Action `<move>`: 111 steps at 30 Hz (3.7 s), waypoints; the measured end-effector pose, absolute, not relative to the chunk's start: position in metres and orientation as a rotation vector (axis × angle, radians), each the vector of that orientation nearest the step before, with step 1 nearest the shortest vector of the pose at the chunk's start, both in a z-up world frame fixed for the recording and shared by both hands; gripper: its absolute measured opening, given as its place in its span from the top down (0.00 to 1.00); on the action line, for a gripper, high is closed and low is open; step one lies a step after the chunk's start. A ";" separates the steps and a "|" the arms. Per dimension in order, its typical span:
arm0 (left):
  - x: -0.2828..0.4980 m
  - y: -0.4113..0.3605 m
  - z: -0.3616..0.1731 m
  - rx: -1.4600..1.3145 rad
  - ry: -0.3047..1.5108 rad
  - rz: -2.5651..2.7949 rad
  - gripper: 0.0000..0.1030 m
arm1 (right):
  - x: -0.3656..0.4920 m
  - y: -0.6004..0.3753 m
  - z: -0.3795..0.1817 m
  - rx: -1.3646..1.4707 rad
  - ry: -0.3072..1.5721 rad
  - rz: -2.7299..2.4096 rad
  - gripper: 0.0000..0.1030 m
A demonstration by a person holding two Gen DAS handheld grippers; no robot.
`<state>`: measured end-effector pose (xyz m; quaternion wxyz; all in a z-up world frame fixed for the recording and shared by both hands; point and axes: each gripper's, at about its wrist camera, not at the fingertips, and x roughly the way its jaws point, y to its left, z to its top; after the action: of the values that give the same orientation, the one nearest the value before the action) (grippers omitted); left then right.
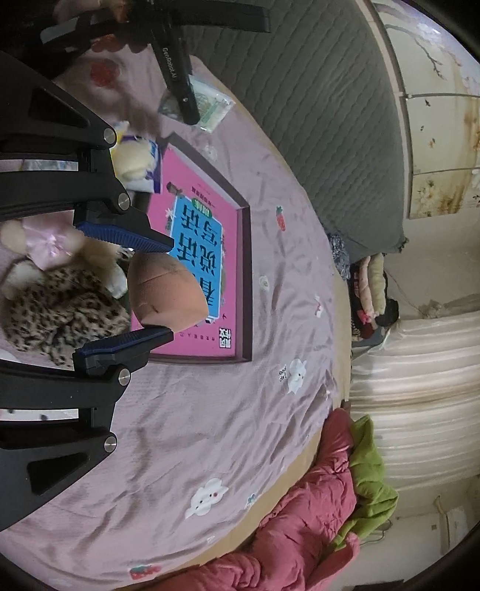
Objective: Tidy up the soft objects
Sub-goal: 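Carry the tissue pack with the left gripper over the pink book box, then lower the tissue pack into the box and open the left gripper while the right releases the sponge there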
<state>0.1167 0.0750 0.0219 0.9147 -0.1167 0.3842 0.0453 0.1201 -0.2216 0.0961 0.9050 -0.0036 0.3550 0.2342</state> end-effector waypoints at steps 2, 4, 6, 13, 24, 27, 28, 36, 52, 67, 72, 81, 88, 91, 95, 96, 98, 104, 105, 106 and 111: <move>0.127 0.078 0.018 -0.237 0.796 0.103 0.80 | 0.129 -0.220 0.093 -0.023 0.744 0.476 0.58; 0.139 0.080 0.010 -0.235 0.817 0.101 0.80 | 0.141 -0.216 0.086 -0.054 0.774 0.468 0.58; 0.148 0.082 0.003 -0.237 0.838 0.099 0.80 | 0.150 -0.212 0.081 -0.083 0.789 0.467 0.58; 0.168 0.082 -0.017 -0.218 0.889 0.085 0.80 | 0.180 -0.197 0.056 -0.200 0.847 0.442 0.58; 0.185 0.088 -0.030 -0.248 0.946 0.055 0.80 | 0.198 -0.193 0.025 -0.207 0.991 0.435 0.58; 0.188 0.093 -0.030 -0.270 0.934 0.051 0.80 | 0.197 -0.192 0.024 -0.205 0.995 0.439 0.58; 0.190 0.094 -0.030 -0.270 0.932 0.053 0.80 | 0.197 -0.191 0.024 -0.205 0.995 0.440 0.58; 0.205 0.090 -0.034 -0.267 0.931 0.032 0.80 | 0.198 -0.191 0.022 -0.204 1.006 0.443 0.58; 0.209 0.089 -0.037 -0.268 0.952 0.021 0.79 | 0.196 -0.187 0.023 -0.261 1.005 0.452 0.57; 0.206 0.090 -0.028 -0.243 0.918 0.027 0.69 | 0.188 -0.183 0.028 -0.355 0.955 0.448 0.55; 0.204 0.090 -0.026 -0.232 0.912 0.026 0.69 | 0.187 -0.184 0.028 -0.354 0.955 0.447 0.54; 0.198 0.093 -0.018 -0.236 0.884 0.023 0.69 | 0.186 -0.184 0.030 -0.331 0.947 0.463 0.44; 0.191 0.095 -0.009 -0.238 0.850 0.022 0.68 | 0.188 -0.189 0.032 -0.292 0.944 0.451 0.37; 0.189 0.099 -0.005 -0.249 0.839 0.017 0.60 | 0.190 -0.195 0.035 -0.257 0.939 0.452 0.37; 0.187 0.107 0.000 -0.274 0.822 0.026 0.58 | 0.189 -0.200 0.046 -0.199 0.889 0.467 0.37; 0.187 0.109 0.002 -0.280 0.819 0.028 0.58 | 0.188 -0.201 0.050 -0.181 0.871 0.475 0.36; 0.185 0.114 0.004 -0.292 0.811 0.040 0.58 | 0.186 -0.202 0.057 -0.160 0.837 0.486 0.35; 0.181 0.128 0.008 -0.320 0.781 0.100 0.57 | 0.180 -0.201 0.068 -0.157 0.773 0.508 0.32; 0.180 0.130 0.008 -0.321 0.781 0.103 0.57 | 0.180 -0.201 0.069 -0.159 0.772 0.506 0.32; 0.180 0.130 0.008 -0.319 0.780 0.104 0.57 | 0.180 -0.202 0.069 -0.160 0.771 0.503 0.32; 0.177 0.124 0.008 -0.295 0.785 0.090 0.57 | 0.180 -0.210 0.071 -0.130 0.761 0.489 0.31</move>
<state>0.1770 0.1242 0.0079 0.9123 -0.1433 0.3811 0.0438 0.1804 -0.2096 0.0711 0.8974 -0.0628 0.3673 0.2362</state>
